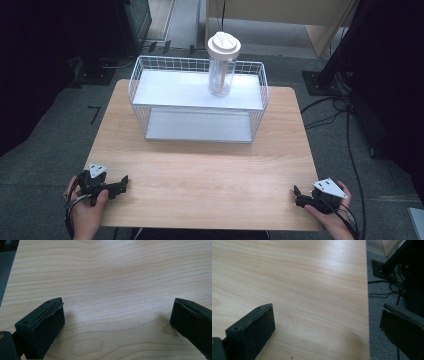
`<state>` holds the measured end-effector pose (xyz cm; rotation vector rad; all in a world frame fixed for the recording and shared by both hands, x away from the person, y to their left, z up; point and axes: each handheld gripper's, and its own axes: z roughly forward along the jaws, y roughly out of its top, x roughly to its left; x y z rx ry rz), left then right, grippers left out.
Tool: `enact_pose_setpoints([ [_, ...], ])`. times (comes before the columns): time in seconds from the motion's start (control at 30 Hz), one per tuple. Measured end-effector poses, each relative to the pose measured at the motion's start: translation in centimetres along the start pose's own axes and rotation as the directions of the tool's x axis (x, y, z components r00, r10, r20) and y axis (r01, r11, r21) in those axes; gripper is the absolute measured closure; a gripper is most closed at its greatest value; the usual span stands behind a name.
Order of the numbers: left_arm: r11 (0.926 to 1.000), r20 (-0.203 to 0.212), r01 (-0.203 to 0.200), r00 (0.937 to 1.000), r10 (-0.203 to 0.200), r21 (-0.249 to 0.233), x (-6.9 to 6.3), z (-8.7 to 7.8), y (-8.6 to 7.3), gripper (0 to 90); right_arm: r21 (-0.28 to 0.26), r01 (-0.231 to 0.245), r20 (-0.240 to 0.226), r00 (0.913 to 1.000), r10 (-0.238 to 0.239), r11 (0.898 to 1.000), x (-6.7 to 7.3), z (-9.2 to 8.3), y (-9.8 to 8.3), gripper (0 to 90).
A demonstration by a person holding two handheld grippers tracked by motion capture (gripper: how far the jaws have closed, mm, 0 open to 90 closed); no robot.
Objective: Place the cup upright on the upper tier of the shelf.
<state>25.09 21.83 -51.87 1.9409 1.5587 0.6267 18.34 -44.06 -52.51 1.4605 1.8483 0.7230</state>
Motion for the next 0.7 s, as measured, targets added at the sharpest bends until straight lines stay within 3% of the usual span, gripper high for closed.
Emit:
enact_pose_setpoints([
  [0.17, 1.0, 0.0, 0.002, 1.0, -0.002, -0.001, -0.01, 0.01, 0.0, 0.0, 0.038, -0.029, -0.039, 0.9988, 0.031, 0.999, -0.36, -0.02, -0.14, 0.2],
  [0.43, 1.0, 0.0, 0.002, 1.0, -0.002, -0.001, 0.0, 0.0, 0.0, 0.0, 0.103, -0.101, -0.134, 0.9845, 0.114, 0.99, -0.8, -0.32, -0.53, 0.2],
  [0.7, 1.0, 0.0, 0.001, 1.0, -0.001, 0.0, 0.0, 0.0, 0.01, 0.0, 0.096, -0.105, -0.146, 0.9822, 0.118, 0.99, -0.69, -0.19, -0.53, 0.2],
])
